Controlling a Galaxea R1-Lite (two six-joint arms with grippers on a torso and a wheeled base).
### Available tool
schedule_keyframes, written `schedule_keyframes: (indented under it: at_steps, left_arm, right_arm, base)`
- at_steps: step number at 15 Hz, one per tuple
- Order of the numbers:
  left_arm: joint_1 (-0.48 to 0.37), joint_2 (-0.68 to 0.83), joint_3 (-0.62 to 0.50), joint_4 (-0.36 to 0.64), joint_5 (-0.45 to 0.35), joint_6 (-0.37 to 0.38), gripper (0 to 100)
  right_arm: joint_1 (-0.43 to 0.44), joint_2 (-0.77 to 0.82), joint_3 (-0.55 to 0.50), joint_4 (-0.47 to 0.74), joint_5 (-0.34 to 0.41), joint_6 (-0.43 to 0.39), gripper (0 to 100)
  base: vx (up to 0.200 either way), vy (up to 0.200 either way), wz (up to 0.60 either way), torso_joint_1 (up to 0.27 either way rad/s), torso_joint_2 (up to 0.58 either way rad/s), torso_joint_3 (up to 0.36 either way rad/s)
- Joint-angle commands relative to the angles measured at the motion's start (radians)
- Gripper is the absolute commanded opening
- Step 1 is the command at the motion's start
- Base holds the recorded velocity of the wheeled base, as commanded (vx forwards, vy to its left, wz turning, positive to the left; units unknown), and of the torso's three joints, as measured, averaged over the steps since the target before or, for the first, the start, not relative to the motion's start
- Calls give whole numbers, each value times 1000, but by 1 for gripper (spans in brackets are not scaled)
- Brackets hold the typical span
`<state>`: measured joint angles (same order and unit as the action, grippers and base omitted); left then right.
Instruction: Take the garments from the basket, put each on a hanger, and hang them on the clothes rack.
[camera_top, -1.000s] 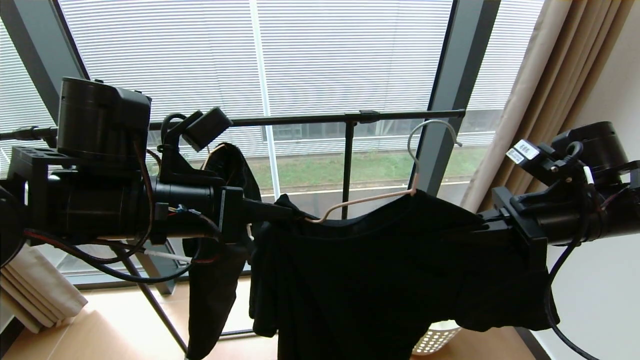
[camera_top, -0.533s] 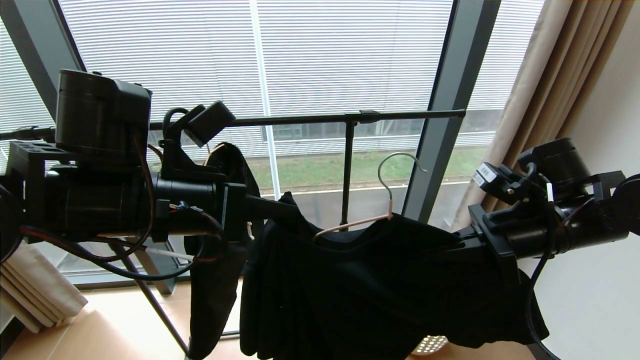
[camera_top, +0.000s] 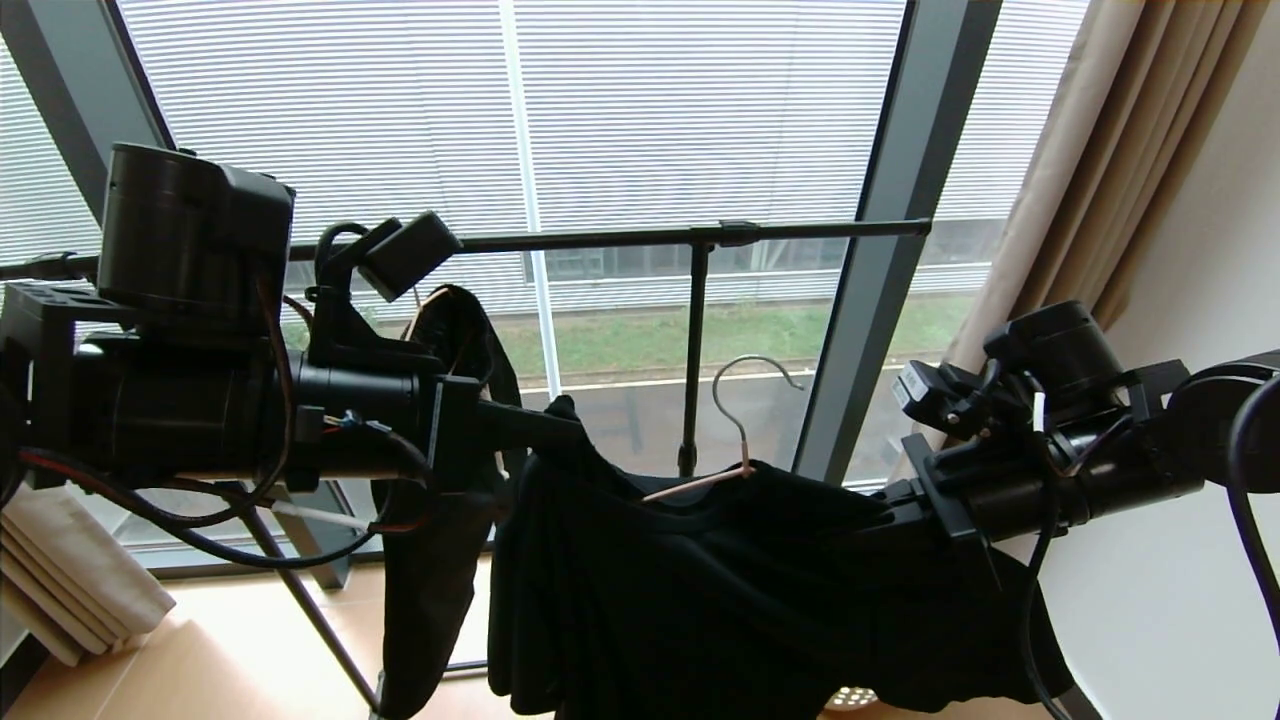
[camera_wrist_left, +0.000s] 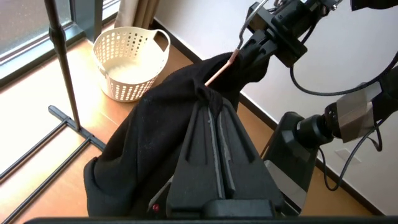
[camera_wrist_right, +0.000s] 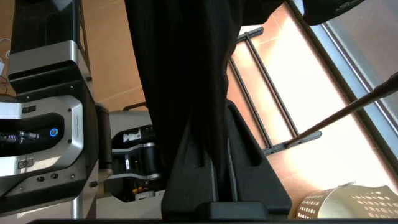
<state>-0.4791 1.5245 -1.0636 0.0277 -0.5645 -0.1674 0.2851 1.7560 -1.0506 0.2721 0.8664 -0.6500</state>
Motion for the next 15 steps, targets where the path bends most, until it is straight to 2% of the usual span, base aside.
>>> schedule_keyframes:
  at_steps: [1, 2, 5, 7, 11, 13, 15]
  left_arm:
    - [7, -7, -22, 15, 0, 0, 0]
    - [-1, -7, -41, 32, 0, 0, 0]
    - [-42, -4, -99, 126, 1, 2, 0]
    - [-64, -3, -98, 130, 1, 2, 0]
    - [-84, 13, -91, 144, 5, 20, 0]
    - [-85, 19, -91, 144, 28, 23, 0]
    - [-88, 25, -93, 143, 28, 37, 0]
  right_arm:
    - [22, 0, 11, 1, 0, 1, 0]
    - [60, 16, 11, 1, 0, 6, 0]
    - [91, 43, 4, -1, 3, 29, 0]
    - [92, 46, 6, -22, 13, 39, 0]
    - [65, 40, 12, -56, 106, 47, 0]
    - [26, 25, 34, -87, 214, 39, 0]
    - [22, 20, 70, -166, 217, 44, 0]
  base:
    - [0, 0, 0, 0, 0, 0]
    - [0, 0, 0, 0, 0, 0]
    - [0, 0, 0, 0, 0, 0]
    - [0, 0, 0, 0, 0, 0]
    - [0, 0, 0, 0, 0, 0]
    - [0, 0, 0, 0, 0, 0]
    - [0, 0, 0, 0, 0, 0]
